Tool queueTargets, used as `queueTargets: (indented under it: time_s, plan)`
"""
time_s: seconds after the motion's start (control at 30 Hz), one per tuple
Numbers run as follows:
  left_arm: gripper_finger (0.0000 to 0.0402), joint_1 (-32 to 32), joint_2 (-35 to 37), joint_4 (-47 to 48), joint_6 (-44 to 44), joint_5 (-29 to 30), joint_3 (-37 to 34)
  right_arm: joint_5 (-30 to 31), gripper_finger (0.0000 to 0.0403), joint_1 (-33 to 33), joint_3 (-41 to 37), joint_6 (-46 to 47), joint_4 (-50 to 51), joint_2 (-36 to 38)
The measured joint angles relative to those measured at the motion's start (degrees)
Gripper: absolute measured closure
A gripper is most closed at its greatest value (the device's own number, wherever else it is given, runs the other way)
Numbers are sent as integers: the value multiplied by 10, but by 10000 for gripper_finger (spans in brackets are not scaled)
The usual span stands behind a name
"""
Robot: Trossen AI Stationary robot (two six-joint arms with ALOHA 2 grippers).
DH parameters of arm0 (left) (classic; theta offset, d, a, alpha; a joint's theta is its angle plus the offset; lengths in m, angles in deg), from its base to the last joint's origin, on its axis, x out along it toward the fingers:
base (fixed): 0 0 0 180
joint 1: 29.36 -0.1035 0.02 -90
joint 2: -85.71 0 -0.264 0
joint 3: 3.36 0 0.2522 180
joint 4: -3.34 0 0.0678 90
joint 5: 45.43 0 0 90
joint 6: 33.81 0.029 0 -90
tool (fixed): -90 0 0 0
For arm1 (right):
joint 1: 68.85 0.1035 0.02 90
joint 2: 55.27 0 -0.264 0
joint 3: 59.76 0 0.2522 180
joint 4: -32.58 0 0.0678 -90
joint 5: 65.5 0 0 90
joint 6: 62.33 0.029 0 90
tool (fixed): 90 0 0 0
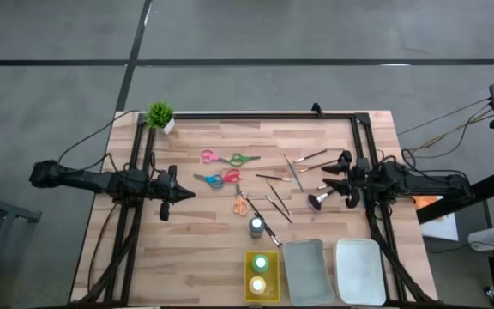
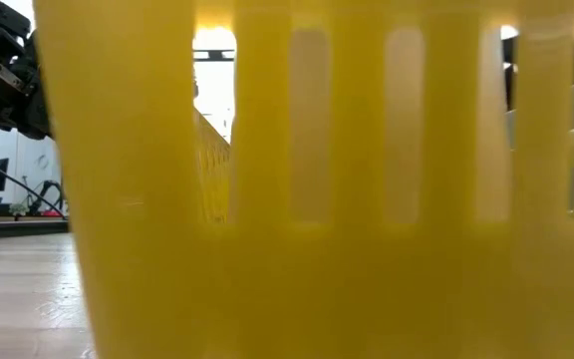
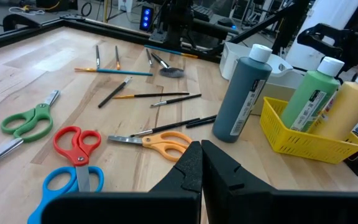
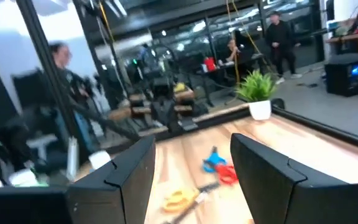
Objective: Pick & Place Paint Supplies
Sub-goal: Put the blue paint bottle into the yellow bin
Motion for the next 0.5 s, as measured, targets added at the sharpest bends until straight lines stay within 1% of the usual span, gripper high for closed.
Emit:
queueTargets:
  time_s: [0.23,0.3,0.37,0.5]
  plan:
    - [401,0,0,0,0,0,0,-8,196,0,0,4,-7,-8]
    - [401,0,0,0,0,0,0,-24,196,1,5,18,-7,-22]
    - [401,0,0,0,0,0,0,-44,196,3,28,9,-2,-48]
    - [401,0,0,0,0,0,0,-45,196,5,101,-40,3,-134]
